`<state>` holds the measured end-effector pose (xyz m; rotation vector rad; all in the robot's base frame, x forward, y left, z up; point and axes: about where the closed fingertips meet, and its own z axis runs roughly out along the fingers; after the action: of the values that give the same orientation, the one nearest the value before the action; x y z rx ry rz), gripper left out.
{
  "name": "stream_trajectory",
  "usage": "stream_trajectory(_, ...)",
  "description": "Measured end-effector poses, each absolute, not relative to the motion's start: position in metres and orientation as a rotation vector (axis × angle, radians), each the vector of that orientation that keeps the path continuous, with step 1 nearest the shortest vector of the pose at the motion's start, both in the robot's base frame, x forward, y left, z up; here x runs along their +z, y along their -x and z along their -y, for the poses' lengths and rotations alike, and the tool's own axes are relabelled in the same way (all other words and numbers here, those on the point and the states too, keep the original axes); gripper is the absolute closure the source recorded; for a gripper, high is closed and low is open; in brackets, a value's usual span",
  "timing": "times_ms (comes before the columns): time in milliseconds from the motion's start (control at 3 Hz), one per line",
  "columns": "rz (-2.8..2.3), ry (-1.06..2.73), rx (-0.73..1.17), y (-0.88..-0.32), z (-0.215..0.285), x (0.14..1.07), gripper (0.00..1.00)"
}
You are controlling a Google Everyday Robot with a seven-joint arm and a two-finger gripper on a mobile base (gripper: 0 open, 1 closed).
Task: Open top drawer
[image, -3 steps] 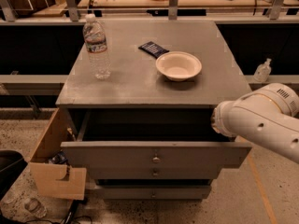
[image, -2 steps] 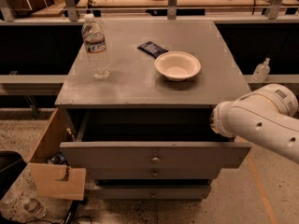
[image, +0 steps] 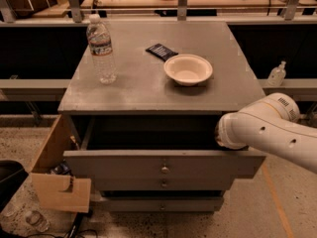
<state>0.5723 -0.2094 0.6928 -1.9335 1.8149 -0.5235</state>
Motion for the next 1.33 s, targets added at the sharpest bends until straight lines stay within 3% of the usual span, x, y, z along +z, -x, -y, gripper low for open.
stream_trajectory(1000, -1.868, 2.0, -0.382, -0.551, 0.194, 0.65, 1.0)
stream_trajectory(1333, -1.931, 2.074, -0.268, -0.512, 0.185, 0.621, 1.0)
